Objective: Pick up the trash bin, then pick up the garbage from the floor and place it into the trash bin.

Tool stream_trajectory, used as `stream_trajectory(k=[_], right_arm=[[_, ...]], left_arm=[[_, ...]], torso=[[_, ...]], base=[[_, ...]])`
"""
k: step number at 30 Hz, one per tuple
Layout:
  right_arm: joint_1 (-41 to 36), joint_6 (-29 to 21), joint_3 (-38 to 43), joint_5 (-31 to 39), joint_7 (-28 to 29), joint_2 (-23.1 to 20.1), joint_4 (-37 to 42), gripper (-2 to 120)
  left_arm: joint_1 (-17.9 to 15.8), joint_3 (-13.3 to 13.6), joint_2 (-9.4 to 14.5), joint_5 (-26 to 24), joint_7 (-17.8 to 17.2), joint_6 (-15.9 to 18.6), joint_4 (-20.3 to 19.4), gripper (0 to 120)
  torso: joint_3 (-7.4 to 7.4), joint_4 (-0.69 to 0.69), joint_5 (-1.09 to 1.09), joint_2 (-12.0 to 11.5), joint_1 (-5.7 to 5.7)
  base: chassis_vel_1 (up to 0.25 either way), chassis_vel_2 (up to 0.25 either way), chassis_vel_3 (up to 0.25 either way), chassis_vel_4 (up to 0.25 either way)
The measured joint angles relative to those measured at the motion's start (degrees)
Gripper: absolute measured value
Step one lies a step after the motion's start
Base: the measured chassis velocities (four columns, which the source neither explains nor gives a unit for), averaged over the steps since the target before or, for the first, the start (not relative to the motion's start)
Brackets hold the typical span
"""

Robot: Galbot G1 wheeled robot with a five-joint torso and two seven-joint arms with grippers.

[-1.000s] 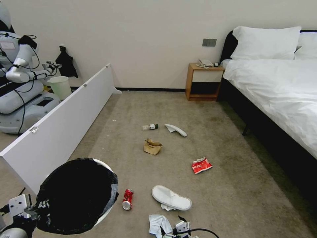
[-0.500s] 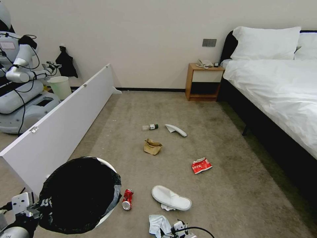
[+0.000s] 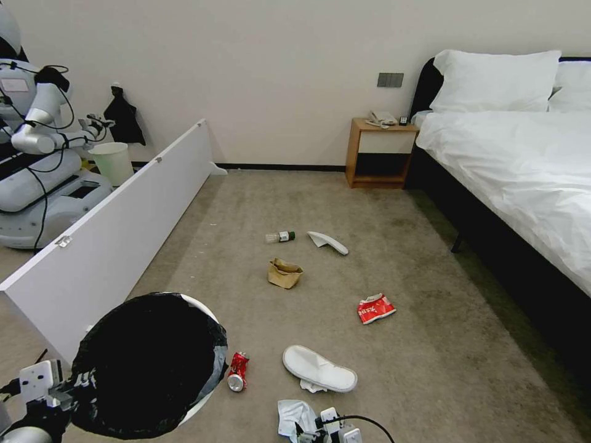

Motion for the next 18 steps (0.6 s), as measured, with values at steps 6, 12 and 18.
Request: stream_trajectory(k=[6, 12, 18], right_arm=[[1.05, 0.09, -0.43, -0.16, -0.45, 0.39, -1.44, 100], [2.29, -0.02, -1.18, -0.24, -0.58, 0.97, -2.63, 100], [3.28, -0.13, -1.39, -0.75, -0.61, 1.47, -3.48, 100]], left_arm=[[-0.29, 0.72, -0.46, 0.50, -0.07, 0.00, -0.04, 3], [-0.21, 0.85, -0.81, 0.59, -0.09, 0.00, -0.62, 3], [0.13, 0.60, -0.94, 0.45, -0.09, 0.00, -1.44, 3]], torso=[[0.00, -0.03, 0.00, -0.01, 0.00], [0.01, -0.04, -0.10, -0.02, 0.00], [0.01, 0.00, -0.13, -0.02, 0.00]], base=[[0.000, 0.000, 0.000, 0.000], [0.000, 0.000, 0.000, 0.000], [0.000, 0.000, 0.000, 0.000]])
